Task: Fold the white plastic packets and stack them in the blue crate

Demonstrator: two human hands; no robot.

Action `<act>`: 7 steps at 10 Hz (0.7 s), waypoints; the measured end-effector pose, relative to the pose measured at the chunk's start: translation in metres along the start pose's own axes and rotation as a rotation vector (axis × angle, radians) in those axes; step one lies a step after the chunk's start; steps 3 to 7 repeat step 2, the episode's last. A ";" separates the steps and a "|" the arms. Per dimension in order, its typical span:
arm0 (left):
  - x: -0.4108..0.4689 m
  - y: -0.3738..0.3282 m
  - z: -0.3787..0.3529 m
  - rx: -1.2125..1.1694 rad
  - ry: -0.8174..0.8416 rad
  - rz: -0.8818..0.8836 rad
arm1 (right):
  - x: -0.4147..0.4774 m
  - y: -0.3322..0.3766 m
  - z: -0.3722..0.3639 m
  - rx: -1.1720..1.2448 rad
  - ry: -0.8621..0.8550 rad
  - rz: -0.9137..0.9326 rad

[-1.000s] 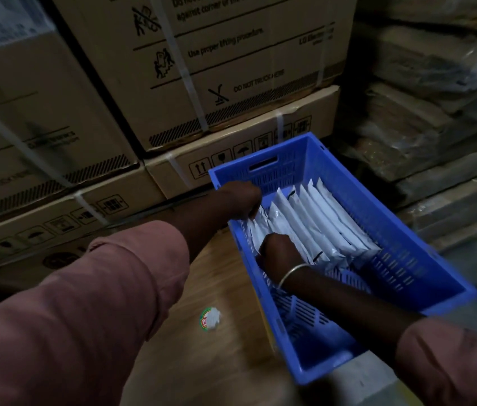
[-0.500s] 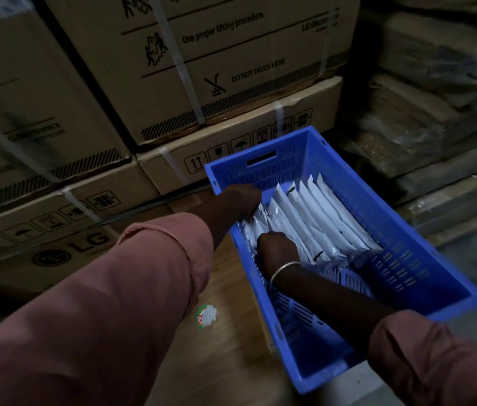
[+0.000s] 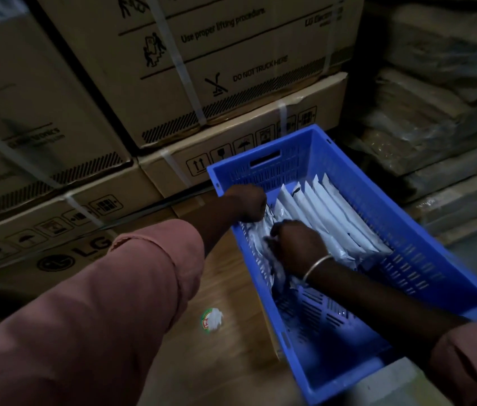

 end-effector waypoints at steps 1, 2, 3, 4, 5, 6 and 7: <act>-0.011 0.005 0.020 -0.122 -0.224 -0.003 | -0.003 -0.034 0.039 -0.118 -0.225 0.001; -0.035 0.014 0.041 -0.153 -0.508 -0.063 | -0.009 -0.065 0.074 -0.192 -0.366 -0.040; -0.035 0.014 0.041 -0.153 -0.508 -0.063 | -0.009 -0.065 0.074 -0.192 -0.366 -0.040; -0.035 0.014 0.041 -0.153 -0.508 -0.063 | -0.009 -0.065 0.074 -0.192 -0.366 -0.040; -0.035 0.014 0.041 -0.153 -0.508 -0.063 | -0.009 -0.065 0.074 -0.192 -0.366 -0.040; -0.035 0.014 0.041 -0.153 -0.508 -0.063 | -0.009 -0.065 0.074 -0.192 -0.366 -0.040; -0.035 0.014 0.041 -0.153 -0.508 -0.063 | -0.009 -0.065 0.074 -0.192 -0.366 -0.040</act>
Point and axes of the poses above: each hand's wrist, its own x-axis towards the middle knuckle, its own z-axis out of the back of the hand, y = z × x, the point moved 6 cm from there along x, towards the middle knuckle, and after that the axes turned 13 degrees about z, right-handed, at the moved point
